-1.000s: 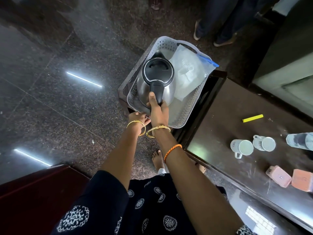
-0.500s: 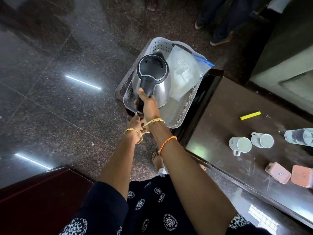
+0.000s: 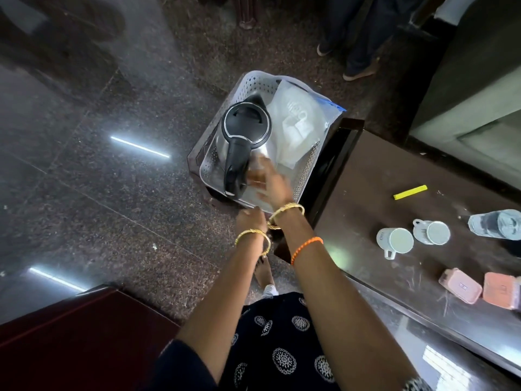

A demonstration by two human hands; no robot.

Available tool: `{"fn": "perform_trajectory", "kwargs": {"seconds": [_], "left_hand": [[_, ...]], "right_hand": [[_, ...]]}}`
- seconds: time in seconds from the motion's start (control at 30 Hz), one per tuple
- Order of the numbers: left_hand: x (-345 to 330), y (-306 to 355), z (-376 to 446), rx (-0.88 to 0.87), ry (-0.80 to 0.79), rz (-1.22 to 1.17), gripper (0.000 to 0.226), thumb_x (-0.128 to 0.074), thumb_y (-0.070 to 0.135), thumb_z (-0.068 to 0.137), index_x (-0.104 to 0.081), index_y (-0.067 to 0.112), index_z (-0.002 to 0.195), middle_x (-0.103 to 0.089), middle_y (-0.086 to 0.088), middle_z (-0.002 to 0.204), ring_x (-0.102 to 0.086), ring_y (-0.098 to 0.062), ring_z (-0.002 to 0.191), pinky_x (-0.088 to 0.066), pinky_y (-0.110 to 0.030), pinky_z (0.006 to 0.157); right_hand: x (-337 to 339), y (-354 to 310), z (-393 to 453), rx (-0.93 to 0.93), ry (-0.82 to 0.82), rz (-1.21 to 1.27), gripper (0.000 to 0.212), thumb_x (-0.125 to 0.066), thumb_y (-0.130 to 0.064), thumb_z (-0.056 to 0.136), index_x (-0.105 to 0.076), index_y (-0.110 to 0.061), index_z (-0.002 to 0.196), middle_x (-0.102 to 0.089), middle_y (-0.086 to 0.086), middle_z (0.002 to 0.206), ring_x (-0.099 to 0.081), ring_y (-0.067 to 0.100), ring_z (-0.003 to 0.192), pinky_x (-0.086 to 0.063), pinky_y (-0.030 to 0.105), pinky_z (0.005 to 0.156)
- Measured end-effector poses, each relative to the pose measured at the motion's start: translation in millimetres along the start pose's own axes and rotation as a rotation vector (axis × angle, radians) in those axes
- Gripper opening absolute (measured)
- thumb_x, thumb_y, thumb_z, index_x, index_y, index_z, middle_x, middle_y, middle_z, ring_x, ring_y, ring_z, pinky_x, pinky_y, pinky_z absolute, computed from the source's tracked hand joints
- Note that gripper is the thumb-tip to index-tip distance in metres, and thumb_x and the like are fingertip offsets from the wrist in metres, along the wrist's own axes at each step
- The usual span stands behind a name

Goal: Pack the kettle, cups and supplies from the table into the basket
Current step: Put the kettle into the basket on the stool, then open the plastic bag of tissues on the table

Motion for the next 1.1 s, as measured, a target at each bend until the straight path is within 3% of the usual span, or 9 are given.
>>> {"fn": "perform_trajectory", "kwargs": {"seconds": [0.07, 0.1, 0.2, 0.33, 0.4, 0.57, 0.77, 0.93, 1.1], "left_hand": [[-32.0, 19.5, -26.8, -0.122, -0.136, -0.002, 0.013, -0.051, 0.007, 0.090, -0.060, 0.003, 0.081, -0.064, -0.029, 0.080, -0.064, -0.034, 0.062, -0.056, -0.029, 0.050], [-48.3, 34.8, -34.8, -0.212, -0.181, 0.006, 0.013, -0.053, 0.005, 0.088, -0.058, 0.005, 0.076, -0.063, -0.027, 0.076, -0.061, -0.027, 0.056, -0.051, -0.026, 0.047], [-81.2, 92.6, -37.2, -0.441, -0.185, 0.061, 0.013, -0.051, 0.008, 0.089, -0.062, 0.003, 0.088, -0.067, -0.030, 0.093, -0.060, -0.028, 0.072, -0.052, -0.039, 0.069], [-97.0, 183.2, -17.8, -0.668, -0.009, 0.116, 0.025, -0.046, 0.007, 0.092, -0.057, 0.001, 0.113, -0.062, -0.020, 0.116, -0.059, -0.033, 0.106, -0.047, -0.037, 0.092], [-110.8, 214.7, 4.7, -0.676, 0.039, 0.190, 0.036, -0.048, 0.013, 0.092, -0.048, 0.001, 0.126, -0.052, -0.020, 0.130, -0.051, -0.032, 0.119, -0.040, -0.036, 0.099], [-127.8, 242.4, 79.1, -0.505, 0.179, 0.245, 0.059, -0.048, 0.031, 0.093, -0.029, 0.002, 0.141, -0.033, -0.017, 0.149, -0.030, -0.034, 0.138, -0.028, -0.041, 0.111], [-133.0, 234.4, 116.1, -0.422, 0.252, 0.129, 0.052, -0.039, 0.033, 0.095, -0.028, 0.018, 0.144, -0.034, -0.008, 0.151, -0.021, -0.029, 0.142, -0.020, -0.050, 0.114], [-119.3, 241.7, 97.8, -0.473, 0.401, 0.089, 0.035, -0.045, 0.022, 0.090, -0.053, 0.012, 0.123, -0.054, -0.011, 0.132, -0.038, -0.030, 0.129, -0.024, -0.046, 0.108], [-104.9, 242.8, 62.0, -0.619, 0.417, -0.082, 0.017, -0.044, 0.010, 0.090, -0.056, 0.003, 0.099, -0.063, -0.020, 0.101, -0.055, -0.031, 0.098, -0.040, -0.041, 0.094]], "right_hand": [[53.6, -0.7, 2.8, 0.003, 0.241, 0.134, 0.032, -0.055, -0.036, 0.087, -0.070, -0.013, 0.070, -0.071, 0.008, 0.080, -0.067, 0.023, 0.081, -0.049, 0.032, 0.073], [77.2, -3.9, 5.8, 0.006, 0.327, 0.185, 0.028, -0.057, -0.025, 0.086, -0.068, -0.011, 0.065, -0.069, 0.008, 0.072, -0.065, 0.022, 0.072, -0.050, 0.031, 0.065], [130.8, -26.0, 28.6, 0.028, 0.458, 0.263, 0.024, -0.056, -0.005, 0.084, -0.063, -0.008, 0.061, -0.062, 0.009, 0.062, -0.060, 0.021, 0.058, -0.052, 0.033, 0.059], [173.1, -66.1, 84.5, 0.033, 0.518, 0.097, 0.016, -0.061, -0.008, 0.080, -0.063, -0.009, 0.064, -0.063, 0.011, 0.070, -0.062, 0.025, 0.070, -0.056, 0.040, 0.083], [178.9, -80.4, 115.1, 0.021, 0.507, -0.074, 0.009, -0.068, -0.015, 0.078, -0.066, -0.008, 0.072, -0.063, 0.011, 0.078, -0.060, 0.029, 0.083, -0.052, 0.039, 0.089], [177.2, -95.0, 153.9, 0.079, 0.589, -0.247, 0.043, -0.074, -0.024, 0.075, -0.060, -0.004, 0.110, -0.066, 0.014, 0.111, -0.062, 0.029, 0.103, -0.048, 0.030, 0.081], [188.1, -101.0, 160.0, 0.349, 0.689, -0.245, 0.004, -0.063, -0.011, 0.082, -0.061, -0.008, 0.083, -0.056, 0.010, 0.080, -0.054, 0.024, 0.079, -0.043, 0.028, 0.075], [187.4, -106.9, 139.3, 0.463, 0.612, -0.147, 0.015, -0.069, -0.016, 0.080, -0.056, -0.012, 0.072, -0.049, -0.002, 0.061, -0.044, 0.011, 0.057, -0.039, 0.013, 0.056], [189.8, -96.4, 103.5, 0.456, 0.532, 0.099, 0.024, -0.070, -0.008, 0.079, -0.052, -0.018, 0.068, -0.052, 0.003, 0.059, -0.045, 0.010, 0.055, -0.041, 0.026, 0.057]]}}
Point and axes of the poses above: each hand's wrist, its own z-axis towards the middle knuckle, its own x-axis out of the back of the hand, y = z × x, the point moved 9 cm from there along z, towards the middle knuckle
